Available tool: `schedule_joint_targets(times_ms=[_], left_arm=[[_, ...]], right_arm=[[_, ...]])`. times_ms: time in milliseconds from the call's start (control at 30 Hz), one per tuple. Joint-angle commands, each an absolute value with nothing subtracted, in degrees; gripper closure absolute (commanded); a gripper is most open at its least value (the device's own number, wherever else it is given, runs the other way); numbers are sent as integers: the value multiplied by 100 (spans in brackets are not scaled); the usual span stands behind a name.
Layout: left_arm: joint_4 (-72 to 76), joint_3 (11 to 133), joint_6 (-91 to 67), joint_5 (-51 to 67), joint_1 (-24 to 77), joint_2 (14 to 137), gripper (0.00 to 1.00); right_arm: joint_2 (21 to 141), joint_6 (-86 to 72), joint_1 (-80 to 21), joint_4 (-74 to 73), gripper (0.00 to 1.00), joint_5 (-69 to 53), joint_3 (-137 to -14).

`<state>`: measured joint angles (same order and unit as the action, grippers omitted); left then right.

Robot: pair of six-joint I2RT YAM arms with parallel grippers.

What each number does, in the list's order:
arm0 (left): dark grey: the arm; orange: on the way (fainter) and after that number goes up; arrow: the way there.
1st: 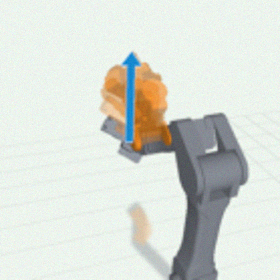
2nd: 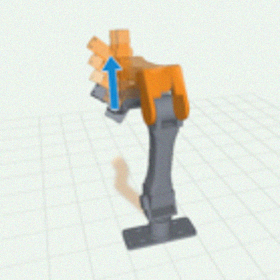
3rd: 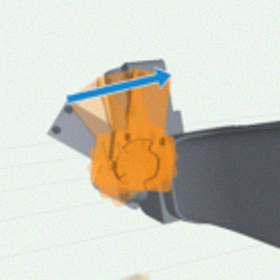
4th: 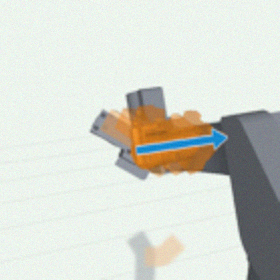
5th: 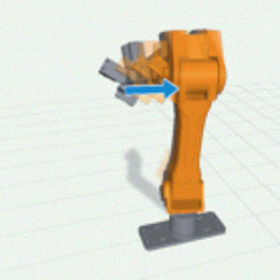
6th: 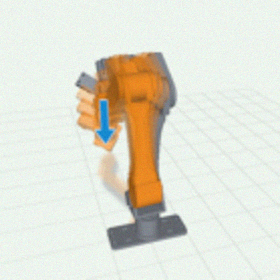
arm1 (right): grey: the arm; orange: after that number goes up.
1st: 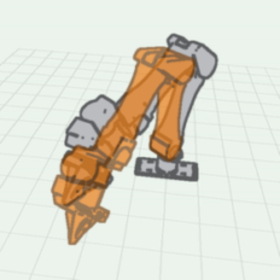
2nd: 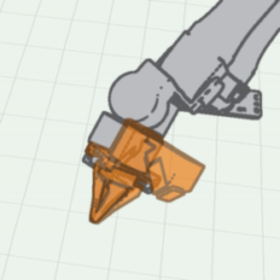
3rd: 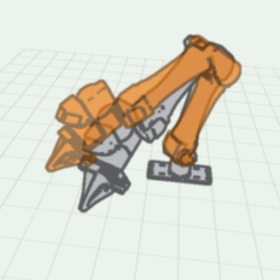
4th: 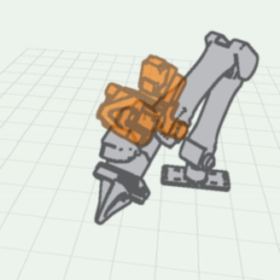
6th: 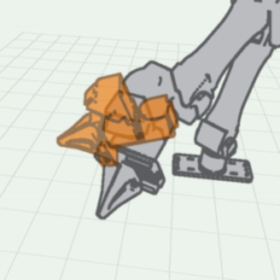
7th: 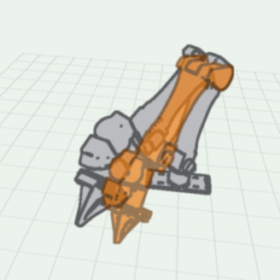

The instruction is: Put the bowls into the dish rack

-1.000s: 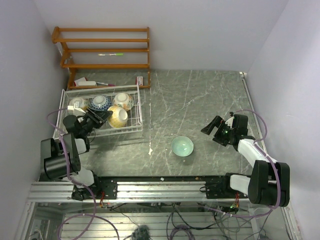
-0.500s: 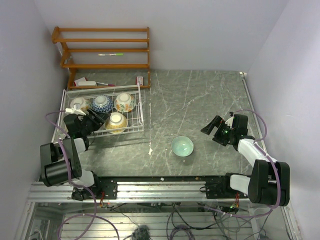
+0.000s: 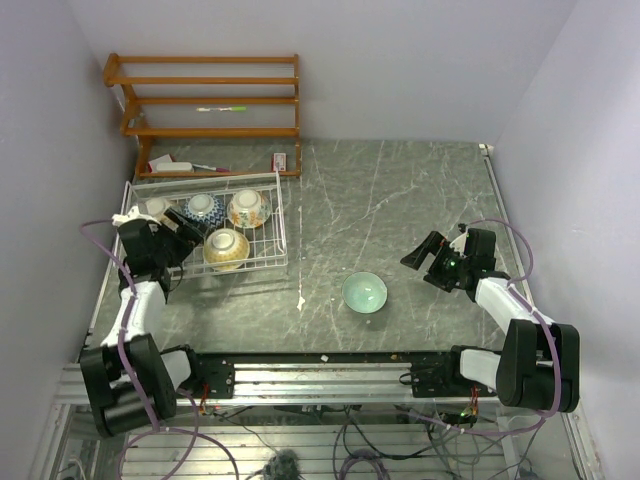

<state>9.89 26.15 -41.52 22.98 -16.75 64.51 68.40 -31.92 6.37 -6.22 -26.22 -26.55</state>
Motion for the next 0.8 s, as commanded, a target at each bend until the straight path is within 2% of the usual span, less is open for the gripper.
schedule_joint_targets(times_ms=[0,233,467,767], left_arm=[[-464,3177,-3758,1514,-1465,5938,2],[-1355,4039,-3334,317,-387,6086,1],[-2086,4855,-3113,-1123,749,6730,1],[-2329,5028,-3149,-2239,1357,7134,1]], right_arm=[[6805,-3181,653,-440,1,-2737,-2609],[6743,-3173,652,-449,1,-2756,-2594],[6752,-3155,656,-432,1,-2798,-2571],[6831,-3136,659,-368,1,-2784,-2523]])
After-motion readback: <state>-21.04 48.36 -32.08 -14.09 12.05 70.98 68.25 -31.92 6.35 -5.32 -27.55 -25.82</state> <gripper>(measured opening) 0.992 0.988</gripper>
